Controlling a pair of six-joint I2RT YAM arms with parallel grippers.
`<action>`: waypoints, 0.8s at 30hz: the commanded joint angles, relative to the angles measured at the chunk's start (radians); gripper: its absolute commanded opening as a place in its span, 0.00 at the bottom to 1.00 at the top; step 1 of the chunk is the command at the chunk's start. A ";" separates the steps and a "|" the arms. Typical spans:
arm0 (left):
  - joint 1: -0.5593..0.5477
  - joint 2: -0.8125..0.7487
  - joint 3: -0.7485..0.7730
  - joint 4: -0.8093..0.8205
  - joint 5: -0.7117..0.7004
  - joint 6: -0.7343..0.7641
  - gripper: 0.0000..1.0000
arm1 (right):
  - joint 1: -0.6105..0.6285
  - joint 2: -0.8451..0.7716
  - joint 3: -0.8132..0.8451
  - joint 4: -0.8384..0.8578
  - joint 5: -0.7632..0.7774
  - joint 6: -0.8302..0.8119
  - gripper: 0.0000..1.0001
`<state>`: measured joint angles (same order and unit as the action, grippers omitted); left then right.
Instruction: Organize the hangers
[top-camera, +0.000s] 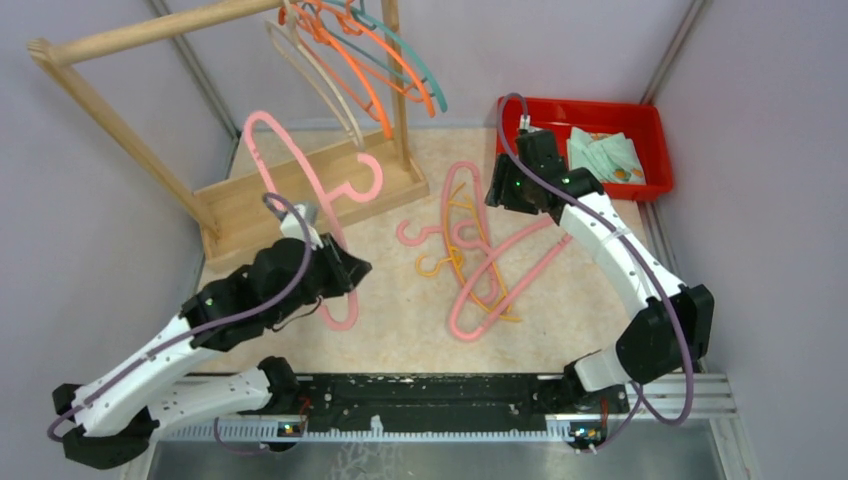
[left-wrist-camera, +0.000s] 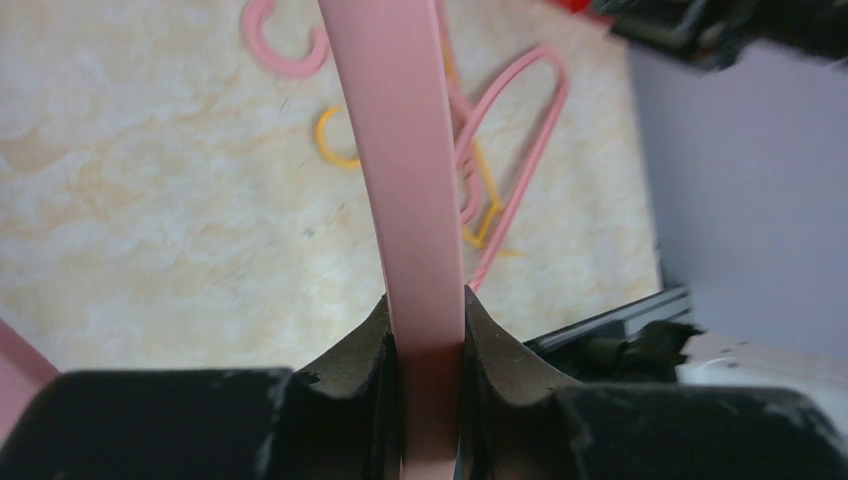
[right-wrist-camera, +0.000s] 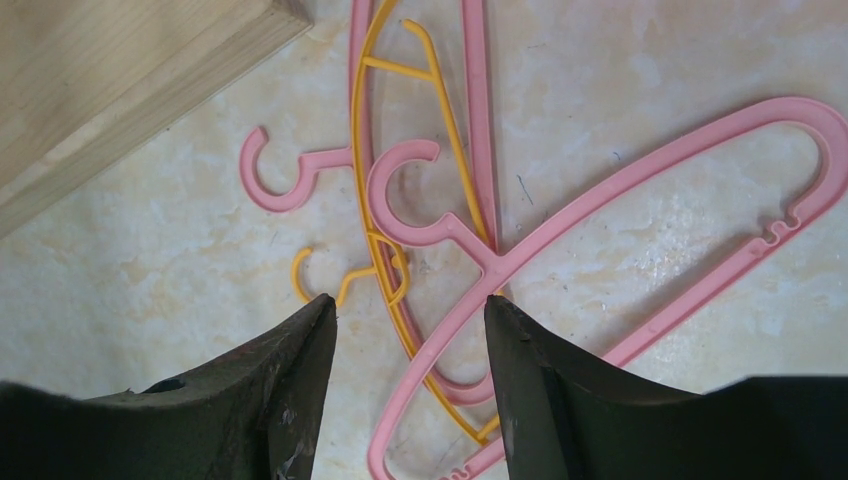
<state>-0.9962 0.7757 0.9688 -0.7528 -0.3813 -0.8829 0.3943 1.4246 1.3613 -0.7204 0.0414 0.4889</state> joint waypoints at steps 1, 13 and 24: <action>0.005 0.028 0.213 0.023 -0.117 0.079 0.00 | -0.006 0.013 0.003 0.060 0.007 -0.016 0.57; 0.219 0.121 0.367 0.087 -0.004 0.221 0.00 | -0.006 0.023 0.028 0.055 0.013 -0.023 0.57; 0.637 0.246 0.312 0.355 0.460 0.240 0.00 | -0.006 -0.001 0.029 0.049 0.028 -0.032 0.57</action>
<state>-0.4599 0.9749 1.2415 -0.5686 -0.1093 -0.6849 0.3943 1.4490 1.3613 -0.6968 0.0498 0.4721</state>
